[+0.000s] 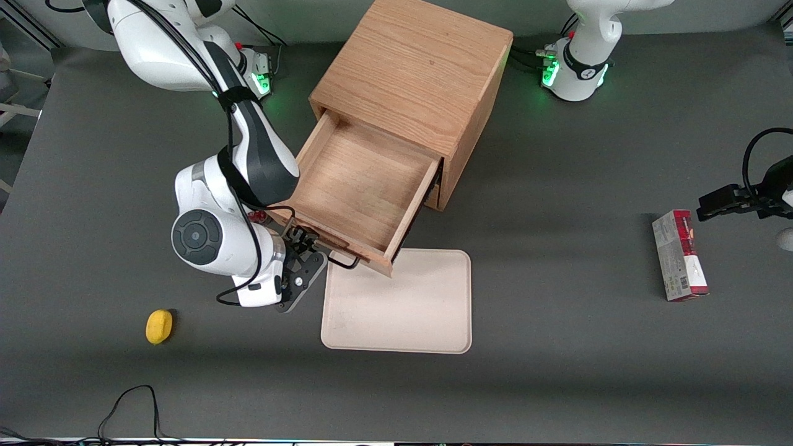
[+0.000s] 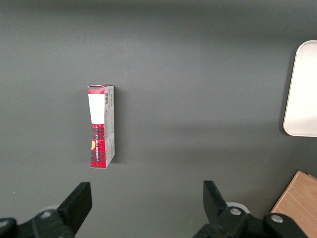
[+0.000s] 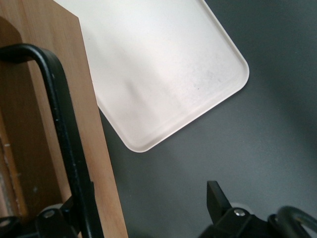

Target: Open upper drawer

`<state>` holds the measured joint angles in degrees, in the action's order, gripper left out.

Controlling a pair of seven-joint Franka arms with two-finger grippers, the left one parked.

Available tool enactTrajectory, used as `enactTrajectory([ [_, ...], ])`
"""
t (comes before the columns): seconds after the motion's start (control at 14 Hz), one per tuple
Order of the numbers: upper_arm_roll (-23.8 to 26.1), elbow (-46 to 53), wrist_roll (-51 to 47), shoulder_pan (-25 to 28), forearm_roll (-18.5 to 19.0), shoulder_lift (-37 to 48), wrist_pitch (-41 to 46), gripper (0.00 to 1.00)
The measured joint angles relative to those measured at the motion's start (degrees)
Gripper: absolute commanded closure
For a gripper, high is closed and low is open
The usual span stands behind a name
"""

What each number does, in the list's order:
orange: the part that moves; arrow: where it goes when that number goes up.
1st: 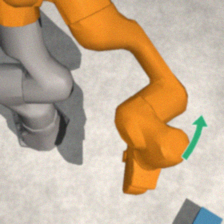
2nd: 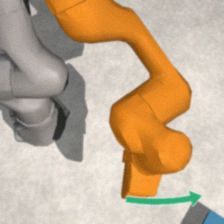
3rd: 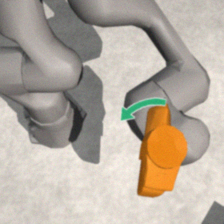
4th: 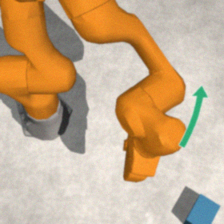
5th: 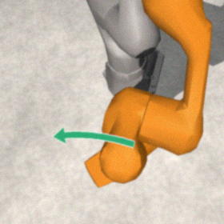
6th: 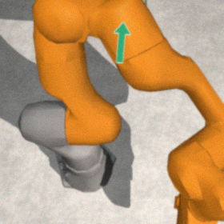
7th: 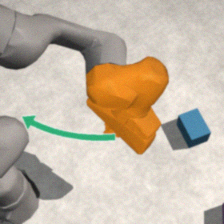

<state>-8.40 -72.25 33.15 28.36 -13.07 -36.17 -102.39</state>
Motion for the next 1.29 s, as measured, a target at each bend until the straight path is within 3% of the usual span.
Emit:
enactTrajectory([
  [1.29, -0.09, 7.39, -0.14, -0.05, 0.00, -1.74, 1.91, 0.00],
])
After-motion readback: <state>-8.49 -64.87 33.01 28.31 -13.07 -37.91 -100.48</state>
